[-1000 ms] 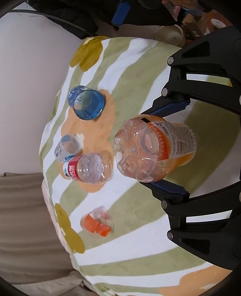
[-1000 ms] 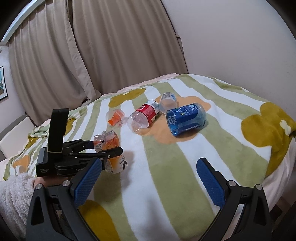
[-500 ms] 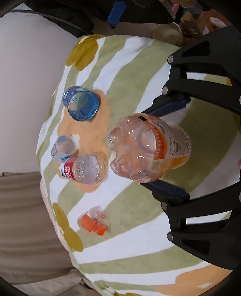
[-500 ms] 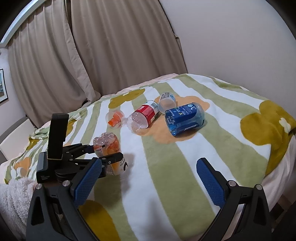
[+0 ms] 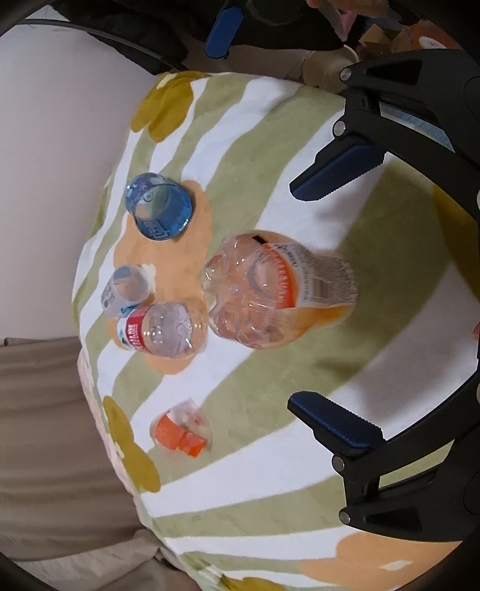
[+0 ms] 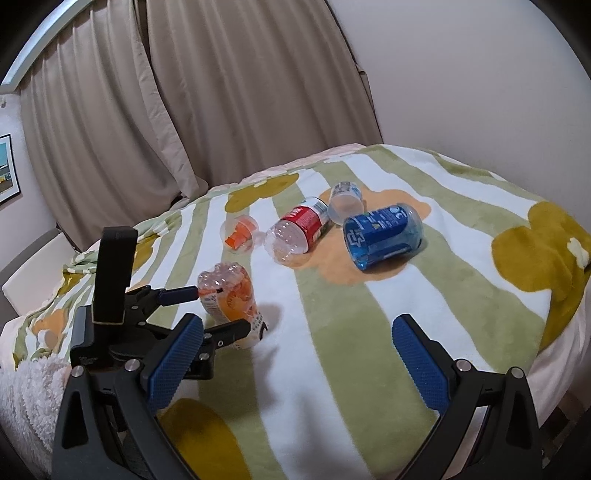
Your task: Flip cup upside down
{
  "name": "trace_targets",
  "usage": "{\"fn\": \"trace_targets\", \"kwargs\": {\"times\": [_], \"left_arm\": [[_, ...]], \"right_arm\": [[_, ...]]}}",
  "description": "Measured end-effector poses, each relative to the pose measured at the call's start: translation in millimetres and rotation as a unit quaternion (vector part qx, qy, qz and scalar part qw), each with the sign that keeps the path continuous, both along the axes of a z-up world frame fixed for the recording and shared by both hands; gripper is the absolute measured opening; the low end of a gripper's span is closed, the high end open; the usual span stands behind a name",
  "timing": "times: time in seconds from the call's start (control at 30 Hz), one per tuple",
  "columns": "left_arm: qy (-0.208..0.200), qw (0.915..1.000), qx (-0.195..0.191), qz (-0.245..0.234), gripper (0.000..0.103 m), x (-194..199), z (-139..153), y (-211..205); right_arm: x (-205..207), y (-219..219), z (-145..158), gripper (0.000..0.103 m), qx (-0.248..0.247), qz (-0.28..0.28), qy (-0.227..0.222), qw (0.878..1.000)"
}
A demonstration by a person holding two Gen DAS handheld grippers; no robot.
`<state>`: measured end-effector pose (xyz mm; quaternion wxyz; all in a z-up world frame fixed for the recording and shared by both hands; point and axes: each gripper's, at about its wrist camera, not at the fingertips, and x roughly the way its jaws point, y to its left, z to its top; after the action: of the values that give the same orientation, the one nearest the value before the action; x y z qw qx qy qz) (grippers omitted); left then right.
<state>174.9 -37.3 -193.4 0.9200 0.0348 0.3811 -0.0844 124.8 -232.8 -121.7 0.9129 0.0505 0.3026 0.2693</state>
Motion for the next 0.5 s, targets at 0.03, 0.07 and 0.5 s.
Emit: {"fn": "trace_targets", "kwargs": {"times": [0.03,0.07,0.5], "left_arm": [[-0.002,1.0000,-0.003,0.003,0.103,-4.2,4.6,1.6],[-0.005,1.0000,-0.006,0.006,0.103,-8.8,10.0,3.4],[-0.195,0.9779,-0.065,0.036,0.103,-92.7,162.7,28.6]], "right_arm": [[-2.0,0.6,3.7,0.102,-0.001,0.001,-0.004,1.000],[-4.8,1.6,8.9,0.102,-0.003,0.002,-0.010,1.000],[-61.2,22.5,130.1,0.102,-0.069,-0.035,-0.144,0.987]]}}
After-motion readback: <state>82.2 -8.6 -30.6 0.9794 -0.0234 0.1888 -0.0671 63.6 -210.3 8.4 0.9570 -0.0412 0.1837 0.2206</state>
